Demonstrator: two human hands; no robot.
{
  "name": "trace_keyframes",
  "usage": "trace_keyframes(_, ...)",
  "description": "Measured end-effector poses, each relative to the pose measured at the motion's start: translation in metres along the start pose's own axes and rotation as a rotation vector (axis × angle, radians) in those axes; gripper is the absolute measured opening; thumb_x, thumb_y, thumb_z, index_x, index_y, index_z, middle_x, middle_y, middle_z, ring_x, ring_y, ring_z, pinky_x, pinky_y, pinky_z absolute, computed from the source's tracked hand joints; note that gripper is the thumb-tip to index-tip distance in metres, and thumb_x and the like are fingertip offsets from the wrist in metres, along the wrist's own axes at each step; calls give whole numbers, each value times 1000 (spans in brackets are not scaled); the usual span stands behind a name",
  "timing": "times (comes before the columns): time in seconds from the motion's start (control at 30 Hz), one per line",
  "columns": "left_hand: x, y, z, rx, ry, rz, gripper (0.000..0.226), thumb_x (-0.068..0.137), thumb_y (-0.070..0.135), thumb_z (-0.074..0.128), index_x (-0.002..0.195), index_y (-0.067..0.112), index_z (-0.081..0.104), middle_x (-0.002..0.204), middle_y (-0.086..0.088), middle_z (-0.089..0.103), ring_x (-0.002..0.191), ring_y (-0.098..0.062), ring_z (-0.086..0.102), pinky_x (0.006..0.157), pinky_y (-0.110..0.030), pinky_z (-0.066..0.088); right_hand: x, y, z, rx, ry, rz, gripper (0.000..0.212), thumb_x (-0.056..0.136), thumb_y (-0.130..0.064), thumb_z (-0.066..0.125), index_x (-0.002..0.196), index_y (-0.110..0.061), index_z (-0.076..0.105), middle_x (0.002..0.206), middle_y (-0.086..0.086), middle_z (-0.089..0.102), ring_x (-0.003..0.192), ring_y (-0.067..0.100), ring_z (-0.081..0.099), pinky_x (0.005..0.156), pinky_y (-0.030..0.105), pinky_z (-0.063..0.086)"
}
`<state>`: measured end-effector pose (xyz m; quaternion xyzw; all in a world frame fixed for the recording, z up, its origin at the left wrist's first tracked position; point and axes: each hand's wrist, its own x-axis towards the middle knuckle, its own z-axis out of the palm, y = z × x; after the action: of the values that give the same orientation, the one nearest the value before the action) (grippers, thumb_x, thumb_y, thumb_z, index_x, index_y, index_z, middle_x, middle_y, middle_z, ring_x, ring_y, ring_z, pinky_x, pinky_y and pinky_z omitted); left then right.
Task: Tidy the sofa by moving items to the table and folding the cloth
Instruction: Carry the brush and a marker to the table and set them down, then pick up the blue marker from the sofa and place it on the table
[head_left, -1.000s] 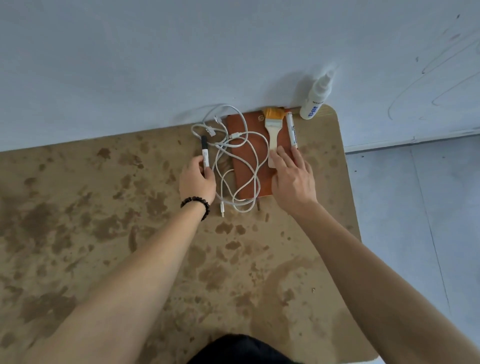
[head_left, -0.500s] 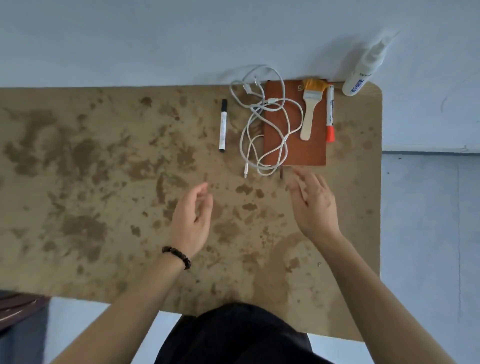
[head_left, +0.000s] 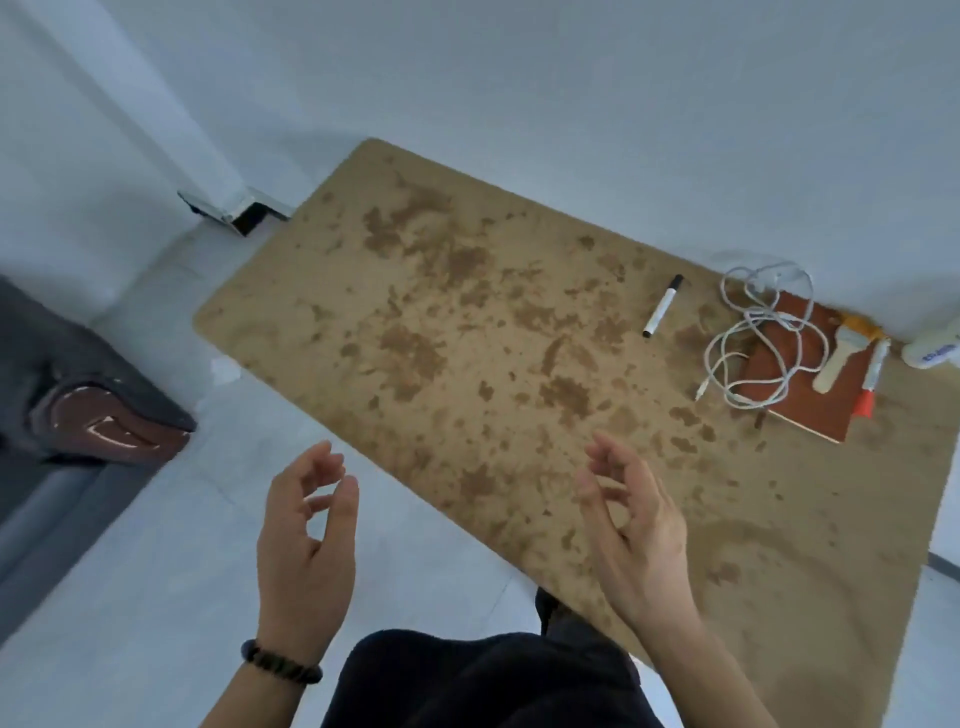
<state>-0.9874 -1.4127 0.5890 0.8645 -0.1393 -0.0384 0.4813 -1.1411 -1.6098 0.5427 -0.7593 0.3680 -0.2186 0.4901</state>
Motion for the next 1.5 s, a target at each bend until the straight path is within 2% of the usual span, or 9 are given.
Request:
trace_keyframes(0.23, -94, -137, -192, -132, 349, -255, 28, 91, 24, 57, 118, 33, 55, 108, 12, 66, 98, 5, 59, 75, -1, 43, -110, -68, 152, -90, -257, -164, 43, 89, -62, 51, 127, -43, 48, 117, -27, 59, 105, -1, 61, 85, 33, 56)
trace_keyframes(0.3, -125, -175, -242, -148, 463, -338, 30, 92, 16, 59, 117, 31, 57, 106, 10, 66, 96, 6, 59, 75, 0, 43, -144, -87, 200, -87, -387, -231, 49, 84, -58, 54, 130, -40, 47, 120, -29, 58, 109, -3, 58, 87, 30, 54)
trace_keyframes(0.47, -180, -231, -348, -172, 793, -520, 30, 92, 13, 61, 115, 32, 58, 104, 13, 67, 91, 10, 59, 71, 2, 41, -205, -155, 306, -151, -678, -379, 51, 82, -59, 56, 130, -57, 39, 122, -33, 56, 111, -7, 57, 85, 9, 48)
trace_keyframes(0.57, -192, -263, -392, -162, 885, -574, 30, 92, 13, 61, 117, 29, 58, 104, 11, 66, 91, 8, 59, 71, 1, 41, -224, -187, 367, -163, -790, -451, 51, 82, -58, 56, 129, -57, 39, 122, -31, 57, 111, -5, 57, 85, 13, 49)
trace_keyframes(0.7, -178, -309, -440, -167, 984, -653, 27, 93, 18, 59, 116, 32, 55, 104, 13, 65, 92, 9, 58, 68, 1, 42, -236, -214, 457, -184, -902, -529, 54, 85, -55, 55, 136, -42, 43, 123, -33, 54, 112, -7, 55, 87, 16, 47)
trace_keyframes(0.9, -115, -387, -535, -120, 1105, -724, 27, 94, 20, 59, 115, 37, 54, 103, 21, 65, 96, 5, 59, 73, -2, 44, -243, -260, 621, -157, -1007, -572, 53, 86, -53, 56, 136, -46, 39, 124, -34, 52, 112, -7, 54, 88, 17, 47)
trace_keyframes(1.13, -53, -426, -684, -62, 1319, -776, 25, 94, 25, 59, 108, 45, 56, 101, 24, 65, 93, 6, 60, 73, -1, 44, -277, -386, 815, -143, -1235, -660, 56, 88, -47, 56, 140, -32, 41, 126, -19, 55, 111, 0, 56, 91, 22, 50)
trace_keyframes(1.4, -30, -528, -807, -154, 1509, -867, 26, 94, 26, 58, 107, 48, 54, 102, 22, 64, 95, 2, 60, 73, -19, 49, -362, -469, 998, -157, -1415, -806, 55, 91, -43, 57, 143, -34, 39, 125, -26, 54, 114, 0, 55, 89, 19, 47)
trace_keyframes(1.5, -13, -588, -870, -179, 1470, -855, 28, 94, 23, 58, 106, 48, 54, 102, 20, 64, 95, 3, 60, 72, -8, 47, -400, -488, 1074, -168, -1386, -821, 55, 93, -35, 61, 143, -34, 38, 125, -26, 54, 115, 0, 55, 89, 18, 46)
